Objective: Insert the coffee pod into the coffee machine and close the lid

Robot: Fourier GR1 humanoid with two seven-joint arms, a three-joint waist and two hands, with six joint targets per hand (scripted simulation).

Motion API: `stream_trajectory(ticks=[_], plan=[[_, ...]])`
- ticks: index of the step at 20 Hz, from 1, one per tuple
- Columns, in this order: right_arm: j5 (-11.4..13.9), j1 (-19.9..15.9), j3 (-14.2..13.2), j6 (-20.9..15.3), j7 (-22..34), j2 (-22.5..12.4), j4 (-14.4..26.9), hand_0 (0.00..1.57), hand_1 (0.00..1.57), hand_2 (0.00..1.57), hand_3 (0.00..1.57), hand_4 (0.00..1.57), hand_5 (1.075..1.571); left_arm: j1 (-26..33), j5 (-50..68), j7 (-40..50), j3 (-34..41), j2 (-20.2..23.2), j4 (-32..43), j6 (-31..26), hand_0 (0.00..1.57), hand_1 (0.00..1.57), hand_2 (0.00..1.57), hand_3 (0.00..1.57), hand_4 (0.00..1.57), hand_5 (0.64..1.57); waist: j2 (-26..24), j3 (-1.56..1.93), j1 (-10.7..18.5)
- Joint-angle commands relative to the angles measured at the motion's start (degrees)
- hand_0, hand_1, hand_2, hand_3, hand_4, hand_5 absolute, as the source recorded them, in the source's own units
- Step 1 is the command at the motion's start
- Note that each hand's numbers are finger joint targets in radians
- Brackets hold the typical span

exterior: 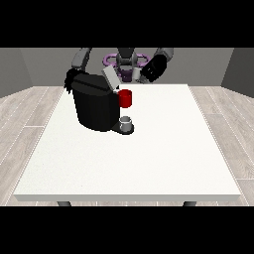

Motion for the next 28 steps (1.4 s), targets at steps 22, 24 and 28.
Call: stream_trajectory(ticks=[22, 24, 28], plan=[[-0.28, -8.07, 1.38, 7.95, -6.99, -2.12, 1.09, 0.00, 0.00, 0.00, 0.00, 0.29, 1.571, -17.85, 4.55, 4.90, 10.36, 7.10, 6.80, 4.31, 1.45, 1.45, 1.48, 1.39, 0.60, 1.571, 15.64, 0.02, -6.86], [-1.31, -7.99, 0.38, 8.60, -5.48, -2.84, 1.90, 0.00, 0.00, 0.00, 0.00, 0.23, 1.571, -17.74, 5.13, 4.48, 10.28, 7.83, 7.30, 2.30, 1.44, 1.44, 1.48, 1.39, 0.60, 1.571, 14.48, 0.01, -6.69], [-2.11, -12.25, -1.05, 8.04, -4.70, -3.49, 2.39, 0.00, 0.00, 0.00, 0.00, 0.24, 1.571, -19.19, 3.94, 2.52, 9.50, 9.45, 7.71, 2.84, 1.44, 1.44, 1.47, 1.36, 0.63, 1.571, 17.16, 0.01, -6.49]])
